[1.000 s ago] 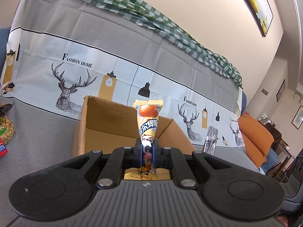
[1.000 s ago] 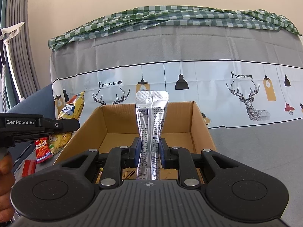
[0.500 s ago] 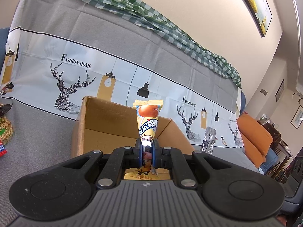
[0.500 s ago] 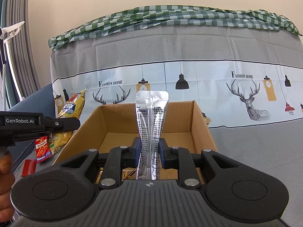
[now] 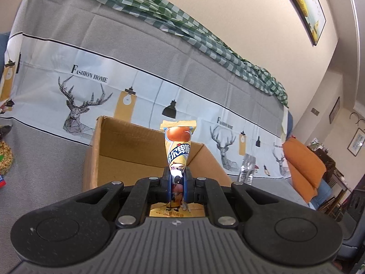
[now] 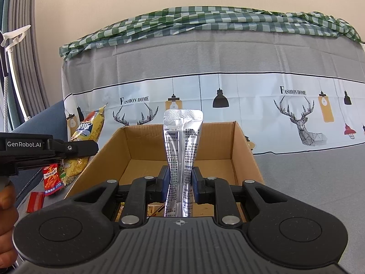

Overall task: Organize snacks
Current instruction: 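Open the right tool to drop the foil stick while the left tool drops the cone snack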

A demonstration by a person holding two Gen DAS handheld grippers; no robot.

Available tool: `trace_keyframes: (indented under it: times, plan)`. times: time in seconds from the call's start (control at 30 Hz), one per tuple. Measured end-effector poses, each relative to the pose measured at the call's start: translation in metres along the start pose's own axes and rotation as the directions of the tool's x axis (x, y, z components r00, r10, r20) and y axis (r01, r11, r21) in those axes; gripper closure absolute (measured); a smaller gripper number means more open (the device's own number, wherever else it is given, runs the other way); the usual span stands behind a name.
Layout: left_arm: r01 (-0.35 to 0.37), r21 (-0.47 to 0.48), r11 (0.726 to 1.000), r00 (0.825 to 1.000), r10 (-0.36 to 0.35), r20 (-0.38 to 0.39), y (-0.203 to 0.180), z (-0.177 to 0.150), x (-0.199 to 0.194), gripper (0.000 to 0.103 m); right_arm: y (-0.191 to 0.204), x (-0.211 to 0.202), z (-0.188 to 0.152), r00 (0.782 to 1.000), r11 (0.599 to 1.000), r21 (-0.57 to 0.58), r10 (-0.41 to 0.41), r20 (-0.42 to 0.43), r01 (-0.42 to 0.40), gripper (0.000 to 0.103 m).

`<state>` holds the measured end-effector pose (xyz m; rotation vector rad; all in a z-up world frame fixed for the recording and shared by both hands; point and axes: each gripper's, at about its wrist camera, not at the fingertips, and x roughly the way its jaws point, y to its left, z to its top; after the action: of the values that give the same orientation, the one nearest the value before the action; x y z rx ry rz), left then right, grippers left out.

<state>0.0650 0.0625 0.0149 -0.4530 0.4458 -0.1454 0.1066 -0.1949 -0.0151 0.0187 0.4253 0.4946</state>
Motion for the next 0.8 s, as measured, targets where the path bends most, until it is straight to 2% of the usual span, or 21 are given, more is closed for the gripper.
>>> trace_keyframes:
  times: [0.07, 0.1, 0.17, 0.2, 0.23, 0.47, 0.53, 0.6, 0.8]
  plan:
    - [0.034, -0.007, 0.999, 0.999, -0.034, -0.012, 0.001, 0.000, 0.001, 0.092, 0.000, 0.001, 0.000, 1.000, 1.000, 0.003, 0.000, -0.004, 0.000, 0.080]
    - [0.052, -0.013, 0.999, 0.998, -0.052, -0.025, 0.001, 0.000, 0.002, 0.080, -0.001, 0.002, 0.000, 1.000, 1.000, 0.008, 0.003, -0.010, -0.003, 0.076]
    - [0.083, -0.016, 0.996, 0.995, -0.084, -0.046, -0.001, -0.002, 0.004, 0.069, -0.002, 0.004, -0.001, 1.000, 1.000, 0.025, 0.005, -0.023, -0.005, 0.073]
    - [0.080, 0.002, 0.997, 0.996, -0.080, -0.044, -0.004, -0.003, 0.004, 0.069, -0.002, 0.005, 0.000, 1.000, 1.000, 0.029, 0.004, -0.028, -0.003, 0.065]
    - [0.078, 0.021, 0.997, 0.996, -0.077, -0.043, -0.006, -0.003, 0.003, 0.069, -0.002, 0.005, 0.000, 1.000, 0.999, 0.032, 0.001, -0.029, 0.000, 0.062]
    - [0.065, 0.029, 0.997, 0.997, -0.064, -0.032, -0.003, -0.004, -0.002, 0.069, 0.001, 0.008, 0.000, 0.999, 0.999, 0.041, -0.002, -0.039, 0.004, 0.059]
    - [0.049, 0.032, 0.998, 0.998, -0.048, -0.027, -0.001, -0.005, -0.005, 0.063, 0.005, 0.009, 0.001, 0.999, 0.999, 0.031, -0.006, -0.037, 0.007, 0.059]
    - [0.039, 0.033, 0.999, 0.999, -0.038, -0.030, 0.002, -0.005, -0.008, 0.051, 0.010, 0.009, 0.001, 0.999, 1.000, 0.022, -0.009, -0.033, 0.009, 0.059]
    - [0.017, 0.080, 0.997, 1.000, -0.015, -0.026, 0.005, -0.007, -0.024, 0.049, 0.029, 0.007, -0.001, 1.000, 1.000, 0.002, 0.000, -0.011, 0.000, 0.054]
